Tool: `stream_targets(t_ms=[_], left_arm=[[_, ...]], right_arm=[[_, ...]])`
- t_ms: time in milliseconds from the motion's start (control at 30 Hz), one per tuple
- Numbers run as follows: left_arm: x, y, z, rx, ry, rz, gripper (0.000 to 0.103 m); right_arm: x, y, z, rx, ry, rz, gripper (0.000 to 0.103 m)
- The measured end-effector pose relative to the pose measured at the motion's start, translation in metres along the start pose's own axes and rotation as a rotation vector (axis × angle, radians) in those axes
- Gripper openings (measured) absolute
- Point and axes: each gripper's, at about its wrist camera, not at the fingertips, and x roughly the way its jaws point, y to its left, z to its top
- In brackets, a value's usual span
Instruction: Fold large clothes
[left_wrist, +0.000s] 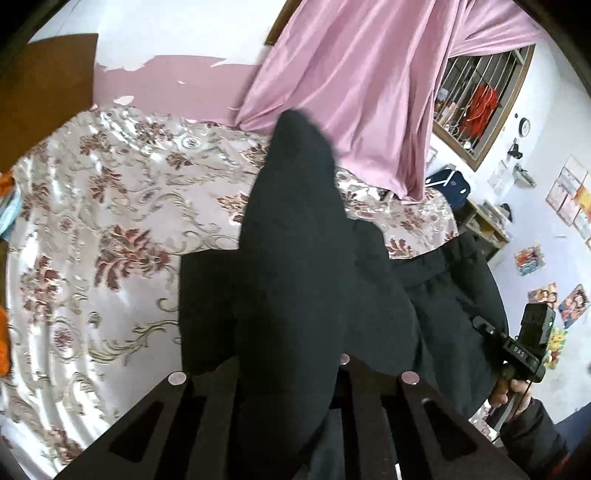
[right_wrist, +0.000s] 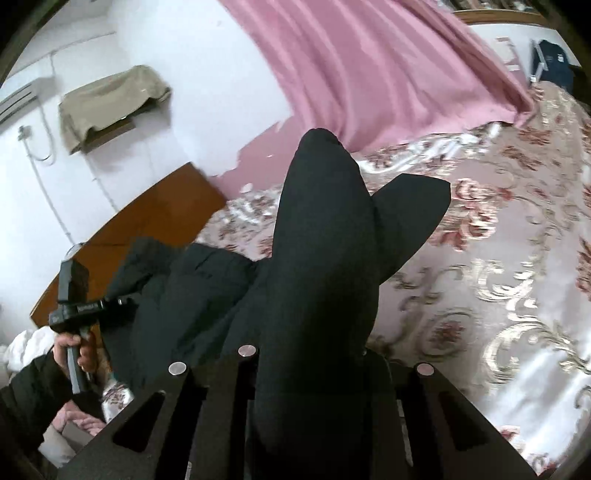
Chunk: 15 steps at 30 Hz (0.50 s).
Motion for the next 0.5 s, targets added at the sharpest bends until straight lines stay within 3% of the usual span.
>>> stream_targets(t_ms=[167, 300, 333, 400, 433, 467, 500], left_arm=[[0.036, 0.022, -0.027, -0.063, 0.095, 0.114, 0.011], [0.053, 0.039, -0.042, -0.155, 0.107, 0.077, 0.023], [0.055, 0.038, -0.043, -0.16, 0.111, 0.092, 0.031], [0.061, 0.036, -0.041, -0.136, 0.129, 0.164, 0.054], [0.063, 0.037, -0.04, -0.125, 0.134, 0.194, 0.073], [0.063, 0.037, -0.039, -0.115, 0.132, 0.236, 0.081], [0.062, 0.036, -0.039, -0.113, 0.119, 0.262, 0.081]], right_arm=[[0.028, -0.01, -0.016, -0.001, 0.078, -0.111, 0.016], [0.038, -0.051, -0.041, 0.107, 0.193, -0.251, 0.027], [0.038, -0.059, -0.048, 0.129, 0.214, -0.27, 0.033], [0.033, -0.064, -0.053, 0.123, 0.213, -0.322, 0.054], [0.026, -0.064, -0.054, 0.1, 0.191, -0.362, 0.074], [0.022, -0.062, -0.053, 0.084, 0.176, -0.38, 0.085], [0.015, -0.06, -0.051, 0.061, 0.159, -0.403, 0.086]])
